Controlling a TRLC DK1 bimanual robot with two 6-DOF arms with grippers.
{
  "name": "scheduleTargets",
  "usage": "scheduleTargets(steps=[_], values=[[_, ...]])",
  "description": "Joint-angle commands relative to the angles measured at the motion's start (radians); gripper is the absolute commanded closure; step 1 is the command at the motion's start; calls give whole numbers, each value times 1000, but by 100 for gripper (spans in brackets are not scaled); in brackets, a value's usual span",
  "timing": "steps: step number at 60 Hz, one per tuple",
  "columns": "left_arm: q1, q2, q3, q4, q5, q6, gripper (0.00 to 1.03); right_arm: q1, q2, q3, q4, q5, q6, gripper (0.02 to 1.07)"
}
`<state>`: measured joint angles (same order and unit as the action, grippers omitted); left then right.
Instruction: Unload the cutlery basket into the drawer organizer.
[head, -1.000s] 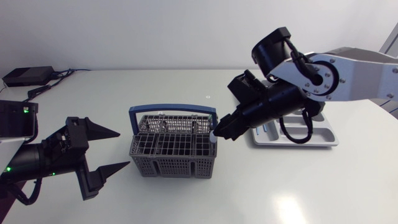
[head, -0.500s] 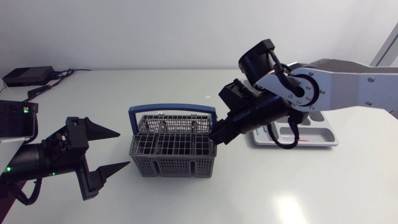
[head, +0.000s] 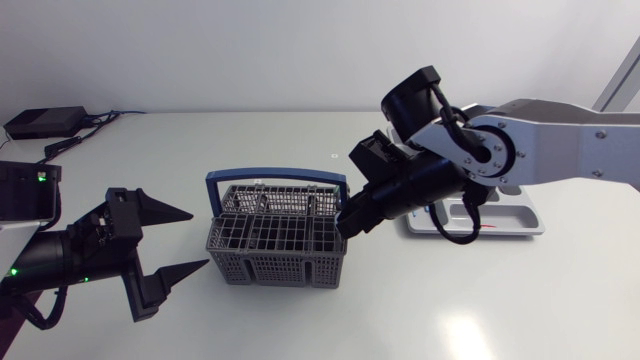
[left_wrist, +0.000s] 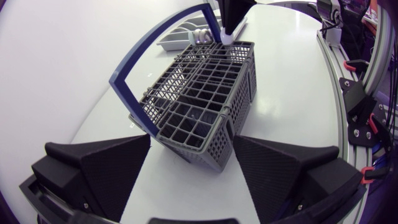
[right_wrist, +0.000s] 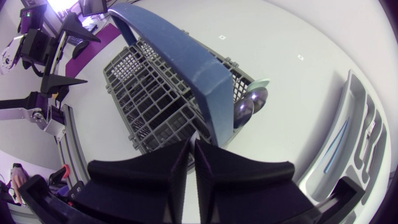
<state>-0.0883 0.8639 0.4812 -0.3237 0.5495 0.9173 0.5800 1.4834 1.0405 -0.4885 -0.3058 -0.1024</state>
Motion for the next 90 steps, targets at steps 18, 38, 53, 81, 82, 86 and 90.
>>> scheduleTargets(steps=[18,38,53,81,82,86,90], values=[[-8,0,-23,0,12,9,7,14,-135,-57,7,0,23,100],[-8,-3,-29,0,13,9,7,12,-316,-51,-47,-29,23,100],[-18,-3,-29,2,13,8,7,-8,-423,-43,-111,-85,36,100],[-21,-9,-26,2,12,-9,7,-368,-472,-22,-203,-67,-22,100],[-21,-8,-26,0,12,-12,7,-376,-469,-33,-193,-47,-28,100],[-22,-3,-21,0,13,-26,7,-391,-454,-63,-168,10,-49,100],[-28,11,-12,2,13,-58,7,-431,-437,-92,-136,31,-72,100]])
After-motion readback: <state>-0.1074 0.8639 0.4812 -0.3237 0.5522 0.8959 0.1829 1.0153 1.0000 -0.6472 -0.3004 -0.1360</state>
